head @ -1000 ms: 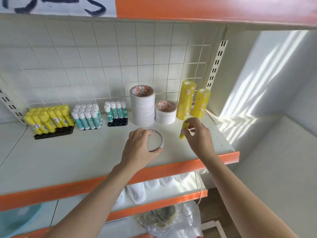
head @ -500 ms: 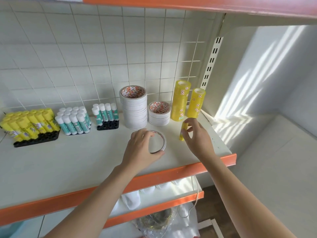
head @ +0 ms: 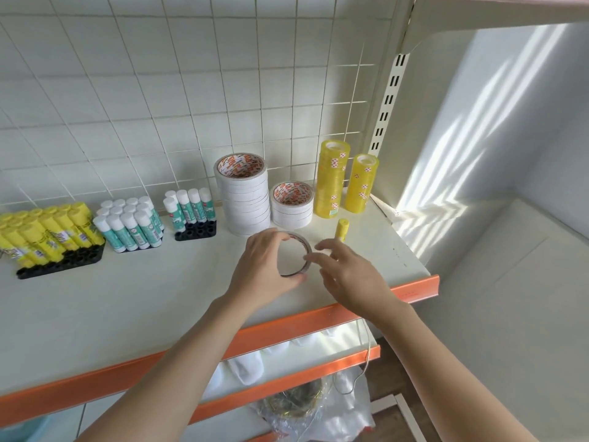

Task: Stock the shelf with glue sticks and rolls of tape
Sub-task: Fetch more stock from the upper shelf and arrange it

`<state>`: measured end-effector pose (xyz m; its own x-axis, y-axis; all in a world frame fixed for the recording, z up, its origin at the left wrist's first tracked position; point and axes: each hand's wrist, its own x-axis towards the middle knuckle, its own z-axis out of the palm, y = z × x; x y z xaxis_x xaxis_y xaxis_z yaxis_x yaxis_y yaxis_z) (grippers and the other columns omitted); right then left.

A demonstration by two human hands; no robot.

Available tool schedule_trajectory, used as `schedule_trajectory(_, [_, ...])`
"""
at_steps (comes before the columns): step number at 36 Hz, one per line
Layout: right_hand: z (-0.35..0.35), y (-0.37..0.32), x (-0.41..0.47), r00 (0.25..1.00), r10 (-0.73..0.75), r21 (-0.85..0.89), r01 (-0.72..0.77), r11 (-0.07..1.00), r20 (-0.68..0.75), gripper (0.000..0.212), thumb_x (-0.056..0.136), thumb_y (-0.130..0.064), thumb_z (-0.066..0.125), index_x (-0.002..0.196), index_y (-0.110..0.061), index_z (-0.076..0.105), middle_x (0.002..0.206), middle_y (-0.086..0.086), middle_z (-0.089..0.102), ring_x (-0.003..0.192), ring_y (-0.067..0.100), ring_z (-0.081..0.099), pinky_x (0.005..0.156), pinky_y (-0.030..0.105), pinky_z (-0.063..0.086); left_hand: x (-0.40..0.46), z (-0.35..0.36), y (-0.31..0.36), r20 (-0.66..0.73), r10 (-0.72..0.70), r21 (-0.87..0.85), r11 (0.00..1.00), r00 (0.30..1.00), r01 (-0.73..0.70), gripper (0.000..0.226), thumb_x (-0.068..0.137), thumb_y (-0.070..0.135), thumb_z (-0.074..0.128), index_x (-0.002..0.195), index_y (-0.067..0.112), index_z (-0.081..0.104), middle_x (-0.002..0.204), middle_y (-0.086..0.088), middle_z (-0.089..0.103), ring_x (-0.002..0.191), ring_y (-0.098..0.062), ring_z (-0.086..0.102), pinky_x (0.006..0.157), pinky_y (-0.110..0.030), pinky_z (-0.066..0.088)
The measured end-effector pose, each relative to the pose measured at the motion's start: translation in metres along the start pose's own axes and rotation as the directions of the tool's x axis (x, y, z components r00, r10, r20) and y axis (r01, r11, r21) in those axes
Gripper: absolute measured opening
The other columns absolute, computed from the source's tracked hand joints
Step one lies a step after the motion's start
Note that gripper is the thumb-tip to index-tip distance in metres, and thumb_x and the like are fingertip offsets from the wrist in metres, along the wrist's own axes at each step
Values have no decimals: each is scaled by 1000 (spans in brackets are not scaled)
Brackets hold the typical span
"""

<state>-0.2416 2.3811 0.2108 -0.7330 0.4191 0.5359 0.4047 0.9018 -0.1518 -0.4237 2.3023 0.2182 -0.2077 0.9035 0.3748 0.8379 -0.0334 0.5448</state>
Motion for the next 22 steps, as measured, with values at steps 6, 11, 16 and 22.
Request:
schedule_trajectory(6, [16, -5, 4, 996, -13, -26, 15, 1000, 84, 35, 67, -14, 86, 99, -19, 71, 107, 11, 60, 78, 26, 64, 42, 28, 45, -5, -2, -11, 36, 62, -58, 996, 997, -60, 63, 67, 40, 81, 122, 28, 50, 126, 14, 51, 121, -10, 41, 97, -20, 33])
schedule_trajectory(11, [24, -5, 13, 997, -33, -11, 34, 999, 65, 20, 72, -16, 83, 87, -14, 69, 106, 12, 60, 77, 29, 64, 42, 30, 45, -10, -2, -18, 4, 152, -90, 984, 988, -151, 62, 72, 35, 78, 126, 22, 49, 131, 8, 48, 129, -11, 38, 107, -23, 30])
schedule_trajectory(16, [27, -8, 27, 999, 4, -74, -7, 997, -44, 11, 84, -18, 68, 82, -7, 66, 100, 14, 62, 76, 32, 62, 44, 36, 49, -16, -1, -30, -57, -8, -34, 999, 998, 6, 68, 76, 21, 78, 135, 8, 46, 136, -8, 48, 131, -21, 35, 107, -25, 28])
schedule_trajectory(22, [23, -12, 41, 977, 98, -220, -139, 965, -189, 15, 86, -19, 63, 76, -8, 62, 79, 8, 58, 65, 31, 56, 47, 33, 43, -28, 0, -44, 6, -131, 167, 978, 991, 128, 32, 83, 23, 48, 101, 2, 64, 101, -15, 61, 101, -40, 56, 85, -44, 51])
